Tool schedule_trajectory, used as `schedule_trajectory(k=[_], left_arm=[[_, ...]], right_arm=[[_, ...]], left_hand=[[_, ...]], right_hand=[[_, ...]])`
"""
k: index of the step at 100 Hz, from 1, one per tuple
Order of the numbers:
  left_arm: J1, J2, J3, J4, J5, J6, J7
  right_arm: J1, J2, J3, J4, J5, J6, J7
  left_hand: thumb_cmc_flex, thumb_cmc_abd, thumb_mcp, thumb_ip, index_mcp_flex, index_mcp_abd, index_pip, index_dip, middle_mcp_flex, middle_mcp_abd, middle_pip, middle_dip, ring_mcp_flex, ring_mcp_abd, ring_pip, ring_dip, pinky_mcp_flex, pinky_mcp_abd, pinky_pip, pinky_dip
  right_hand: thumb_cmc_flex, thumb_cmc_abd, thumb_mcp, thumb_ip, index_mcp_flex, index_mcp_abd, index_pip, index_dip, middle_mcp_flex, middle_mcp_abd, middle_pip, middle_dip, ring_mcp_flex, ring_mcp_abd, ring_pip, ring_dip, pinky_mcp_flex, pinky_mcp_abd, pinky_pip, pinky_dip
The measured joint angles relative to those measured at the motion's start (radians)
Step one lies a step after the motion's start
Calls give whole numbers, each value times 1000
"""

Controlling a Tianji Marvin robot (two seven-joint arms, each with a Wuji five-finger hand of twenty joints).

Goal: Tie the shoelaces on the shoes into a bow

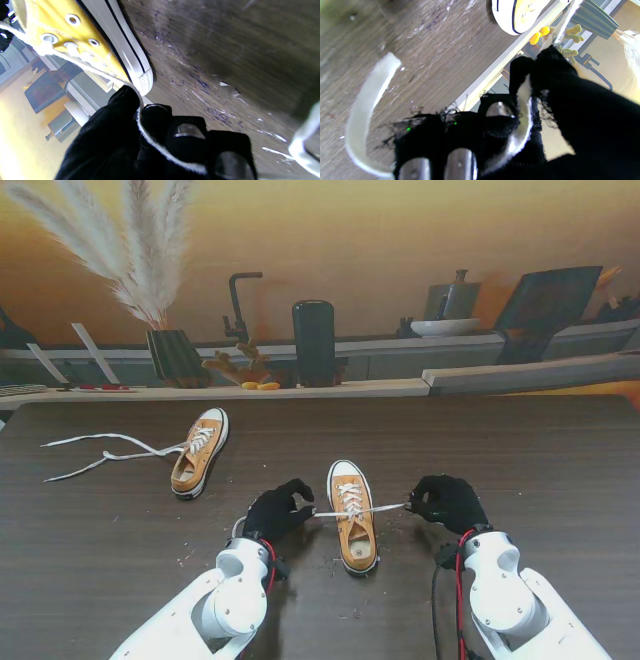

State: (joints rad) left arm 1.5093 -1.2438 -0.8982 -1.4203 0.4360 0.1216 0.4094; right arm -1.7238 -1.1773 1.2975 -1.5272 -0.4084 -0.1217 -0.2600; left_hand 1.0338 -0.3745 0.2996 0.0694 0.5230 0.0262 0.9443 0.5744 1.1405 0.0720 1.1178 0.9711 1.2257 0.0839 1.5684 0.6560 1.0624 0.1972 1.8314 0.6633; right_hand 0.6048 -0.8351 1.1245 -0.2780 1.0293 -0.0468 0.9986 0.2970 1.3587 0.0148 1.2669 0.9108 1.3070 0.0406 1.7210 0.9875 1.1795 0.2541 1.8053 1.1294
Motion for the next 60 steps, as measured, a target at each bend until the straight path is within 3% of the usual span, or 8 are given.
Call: schedule_trajectory(k=[10, 22, 27, 33, 41, 52, 60], left_arm=[[-3, 0, -2, 10, -1, -6, 3], [4, -5, -13, 20, -5, -51, 60], [12, -8, -26, 17, -16, -71, 63], [26, -8, -42, 1, -39, -78, 49], [41, -4, -51, -26, -46, -78, 34], [47, 0, -53, -38, -32, -81, 32], [50, 1, -55, -42, -30, -83, 32]], right_arm=[[4, 4, 0, 8, -33, -14, 7], [-3, 10, 13, 1, -51, -31, 36], [-9, 12, 23, -6, -39, -60, 53], [-19, 15, 37, -15, -12, -104, 72], [-33, 16, 52, -35, 51, -133, 91], [-54, 20, 89, -77, 175, -171, 213], [-60, 31, 104, -98, 184, -196, 275]], left_hand=[[0, 0, 0, 0, 0, 0, -2, 0, 0, 0, 0, 0, 0, 0, -2, 0, 0, 0, 1, -26], [-3, 4, 0, 0, 0, 0, -54, -34, -1, -12, -1, 0, 0, -3, -14, 0, 0, 0, 1, -46], [-11, 14, -9, 0, 0, 0, -75, -53, -1, -18, -2, 0, 0, -4, -23, 0, 0, 0, 1, -52], [-11, 14, -9, 0, 0, 0, -83, -64, -1, -19, -2, 0, 0, -4, -23, 0, 0, 0, 1, -52], [-11, 14, -9, 0, 0, 0, -94, -65, -1, -19, -2, 0, 0, -4, -23, 0, 0, 1, 1, -52], [-11, 14, -9, 0, 0, 0, -101, -66, -1, -19, -2, 0, 0, -4, -23, 0, 0, 1, 1, -52], [-11, 14, -9, 0, 0, 0, -109, -67, -1, -19, -2, 0, 0, -4, -23, 0, 0, 1, 1, -53]], right_hand=[[0, 3, 0, 0, 0, -2, 0, 0, 0, 0, 0, -1, 0, 0, 0, 0, 0, 0, 0, 0], [-43, 67, -2, 0, -30, -39, 0, 0, 0, -12, 0, -1, 0, -7, 0, 0, 0, -2, 0, -27], [-86, 123, -6, 0, -43, -59, -3, 0, 0, -22, -6, 1, 0, -16, 0, -12, 0, -12, 0, -41], [-121, 186, -81, 0, -51, -78, -30, -7, 0, -35, -15, 20, 0, -27, 1, -24, 1, -27, 0, -56], [-161, 210, -127, 1, -60, -101, -95, -8, 0, -44, -27, 39, 0, -39, 1, -36, 1, -40, 0, -72], [-159, 177, -113, 1, -116, -131, -133, -35, -14, -54, -30, 61, -3, -51, 1, -58, 1, -55, 0, -99], [-159, 136, -112, 1, -142, -174, -131, -74, -34, -60, -38, 72, -11, -64, 1, -75, 1, -69, 0, -123]])
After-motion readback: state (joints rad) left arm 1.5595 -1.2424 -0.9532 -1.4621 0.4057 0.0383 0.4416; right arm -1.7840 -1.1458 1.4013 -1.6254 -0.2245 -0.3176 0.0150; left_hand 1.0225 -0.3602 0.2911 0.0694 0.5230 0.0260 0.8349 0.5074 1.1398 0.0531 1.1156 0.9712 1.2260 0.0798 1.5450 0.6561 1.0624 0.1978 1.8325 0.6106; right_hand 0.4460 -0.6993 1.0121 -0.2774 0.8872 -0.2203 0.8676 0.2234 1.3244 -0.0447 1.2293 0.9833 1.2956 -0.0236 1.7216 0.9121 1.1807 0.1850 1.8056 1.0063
